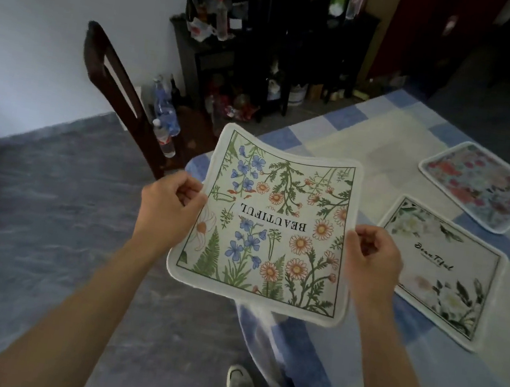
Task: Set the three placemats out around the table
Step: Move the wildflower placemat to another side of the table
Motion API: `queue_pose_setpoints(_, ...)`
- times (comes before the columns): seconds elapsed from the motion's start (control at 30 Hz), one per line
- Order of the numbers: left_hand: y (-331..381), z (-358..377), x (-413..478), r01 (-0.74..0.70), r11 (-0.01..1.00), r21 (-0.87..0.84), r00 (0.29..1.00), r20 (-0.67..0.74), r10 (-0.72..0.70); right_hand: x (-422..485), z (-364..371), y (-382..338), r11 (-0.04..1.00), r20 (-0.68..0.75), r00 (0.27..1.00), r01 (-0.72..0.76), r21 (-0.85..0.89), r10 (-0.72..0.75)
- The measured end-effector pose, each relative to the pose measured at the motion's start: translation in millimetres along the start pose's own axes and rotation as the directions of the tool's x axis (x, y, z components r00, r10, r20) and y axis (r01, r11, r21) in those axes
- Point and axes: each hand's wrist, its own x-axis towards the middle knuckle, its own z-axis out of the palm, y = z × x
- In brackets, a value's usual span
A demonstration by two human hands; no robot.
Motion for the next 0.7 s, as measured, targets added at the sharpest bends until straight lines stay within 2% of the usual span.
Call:
queue_pose_setpoints(0.2,-19.1,6.3,92.8,-0.049,0.996,-0.075,0.999,0.019,0.051,40.0,61.4,-29.8,0.999,-0.073,0.997,-0.017,-0.045,0.014)
queue_pose_setpoints(0.37,-50.9,7.1,174.6,-0.143,0.978,-0.149,0.979,0.124,0.162,54.9,115.7,-49.2,0.992,-0.173,0.984,-0.057,-0.112,0.037)
queue_pose_setpoints(0.53,-65.8,1.6,259.9,-0.245,0.943,-0.227,0.923,0.243,0.299,48.4,161.2,-82.4,0.983,-0.374,0.927,-0.105,-0.152,0.041)
queue_pose_setpoints(0.7,-67.5,11.4,317.6,-0.286,0.911,-0.296,0.853,0.356,0.383,45.6,192.7,-101.0,0.969,-0.467,0.878,-0.195,-0.154,0.103)
